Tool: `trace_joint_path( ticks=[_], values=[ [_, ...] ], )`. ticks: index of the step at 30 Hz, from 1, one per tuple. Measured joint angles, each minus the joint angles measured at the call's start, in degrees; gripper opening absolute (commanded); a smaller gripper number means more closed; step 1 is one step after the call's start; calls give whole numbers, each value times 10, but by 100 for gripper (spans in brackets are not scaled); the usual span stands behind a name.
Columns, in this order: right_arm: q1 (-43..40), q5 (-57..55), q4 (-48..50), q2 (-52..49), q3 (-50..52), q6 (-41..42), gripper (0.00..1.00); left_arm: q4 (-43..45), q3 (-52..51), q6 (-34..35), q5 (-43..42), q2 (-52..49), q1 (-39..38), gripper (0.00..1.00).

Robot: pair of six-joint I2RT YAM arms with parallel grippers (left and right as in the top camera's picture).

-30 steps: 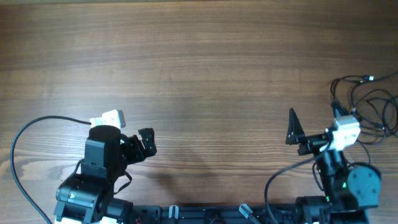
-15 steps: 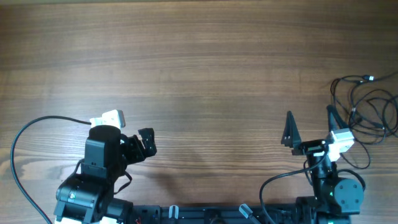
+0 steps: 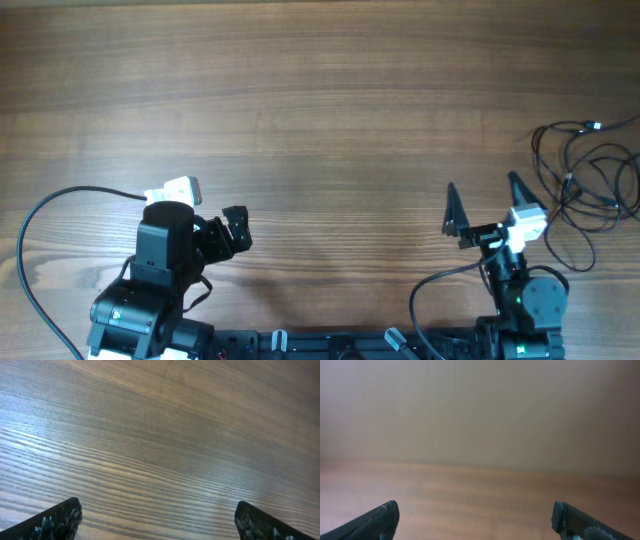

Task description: Untangle cables

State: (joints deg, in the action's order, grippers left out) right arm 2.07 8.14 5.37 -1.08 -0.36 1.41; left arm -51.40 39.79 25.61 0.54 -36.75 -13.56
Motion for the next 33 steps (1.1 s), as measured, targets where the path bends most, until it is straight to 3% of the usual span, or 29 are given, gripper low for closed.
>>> trace_joint_path(
  ticks=[3,33],
  values=[
    [0,9,-50,1,0,-2,100,0,0,0,0,0,0,100],
    [0,13,-49,1,0,-6,100,0,0,0,0,0,0,100]
  ],
)
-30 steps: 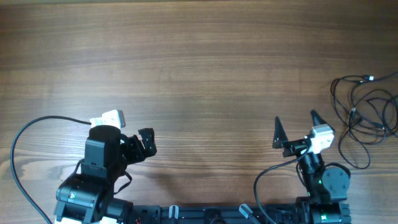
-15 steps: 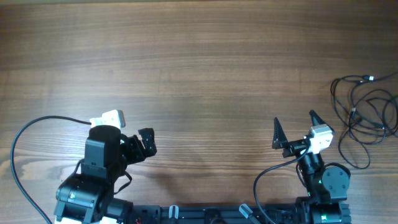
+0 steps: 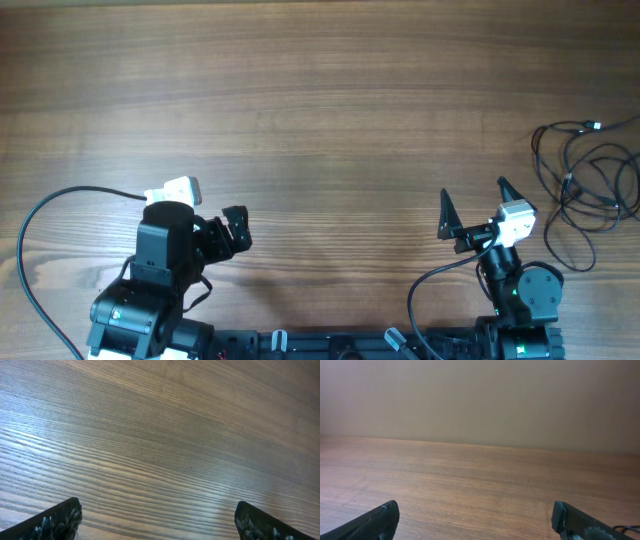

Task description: Untangle cables

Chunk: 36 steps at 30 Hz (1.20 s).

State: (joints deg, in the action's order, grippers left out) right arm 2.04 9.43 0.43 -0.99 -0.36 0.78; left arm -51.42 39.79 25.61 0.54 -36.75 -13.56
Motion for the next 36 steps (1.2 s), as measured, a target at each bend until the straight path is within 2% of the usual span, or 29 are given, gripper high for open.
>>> trace_joint_path(
  ticks=[16,22,28,36],
  values=[
    [0,0,0,0,0,0,100,-17,0,0,0,5,2,100],
    [0,0,0,0,0,0,100,-10,-28,0,0,85,48,100],
    [0,0,0,0,0,0,100,60,-127,0,-19,204,116,100],
    [0,0,0,0,0,0,100,243,-248,0,-42,296,143,100]
  ],
)
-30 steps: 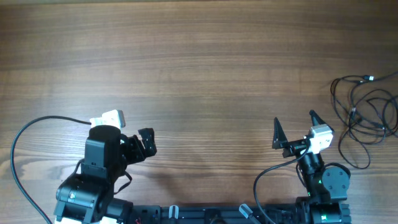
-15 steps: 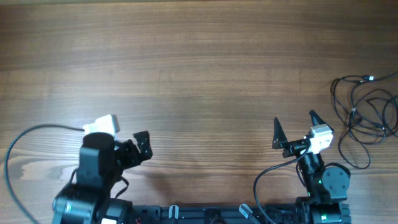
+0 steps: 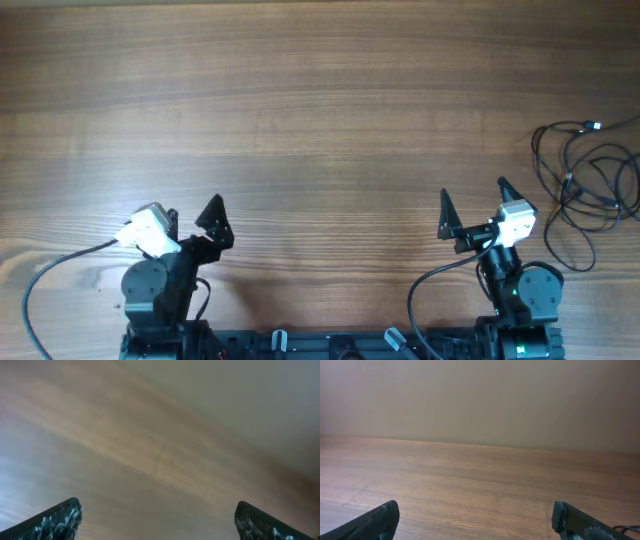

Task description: Untangle cables

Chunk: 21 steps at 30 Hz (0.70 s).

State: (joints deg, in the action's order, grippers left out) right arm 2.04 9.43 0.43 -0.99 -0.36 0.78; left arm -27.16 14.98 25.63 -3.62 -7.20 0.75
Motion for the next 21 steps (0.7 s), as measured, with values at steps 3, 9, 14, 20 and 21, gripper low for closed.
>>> trace_joint_path(
  ticks=[3,9,14,20,21],
  values=[
    [0,0,0,0,0,0,100,94,-52,0,-4,33,0,100],
    [0,0,0,0,0,0,100,241,-114,-16,-8,64,1,100],
    [0,0,0,0,0,0,100,292,-139,-62,-16,64,1,100],
    [0,0,0,0,0,0,100,287,-142,-146,-31,64,1,100],
    [0,0,0,0,0,0,100,274,-142,-157,-33,64,1,100]
  ],
)
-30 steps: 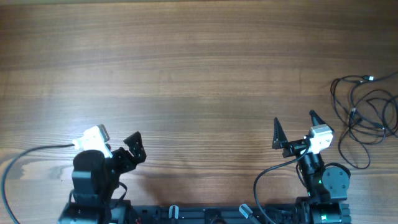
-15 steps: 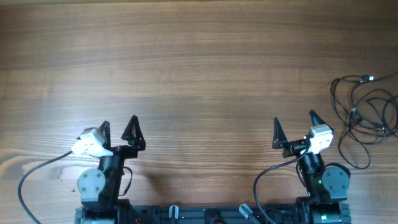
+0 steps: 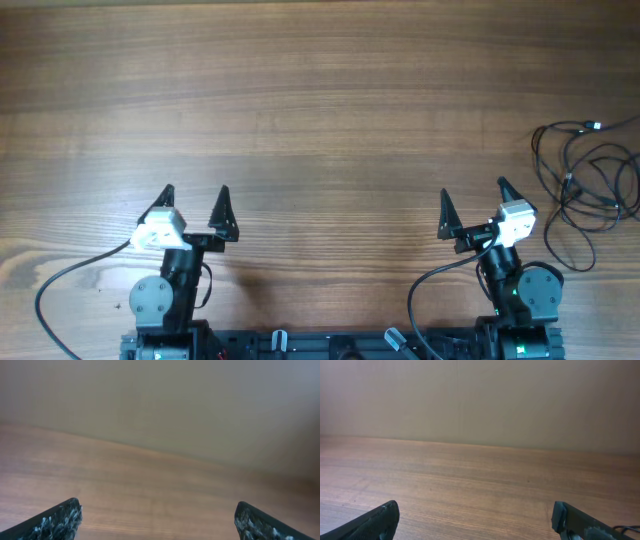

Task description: Untangle cables

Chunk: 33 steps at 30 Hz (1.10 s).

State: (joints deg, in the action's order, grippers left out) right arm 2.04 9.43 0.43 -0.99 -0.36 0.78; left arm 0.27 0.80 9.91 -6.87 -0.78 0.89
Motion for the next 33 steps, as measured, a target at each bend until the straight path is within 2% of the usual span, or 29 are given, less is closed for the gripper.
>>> trace_joint_path(
  ticks=[3,9,33],
  values=[
    [0,0,0,0,0,0,100,-39,-1,-24,-5,0,0,100],
    [0,0,0,0,0,0,100,-39,-1,-46,-7,0,0,100],
    [0,0,0,0,0,0,100,-39,-1,-36,-7,0,0,100]
  ],
)
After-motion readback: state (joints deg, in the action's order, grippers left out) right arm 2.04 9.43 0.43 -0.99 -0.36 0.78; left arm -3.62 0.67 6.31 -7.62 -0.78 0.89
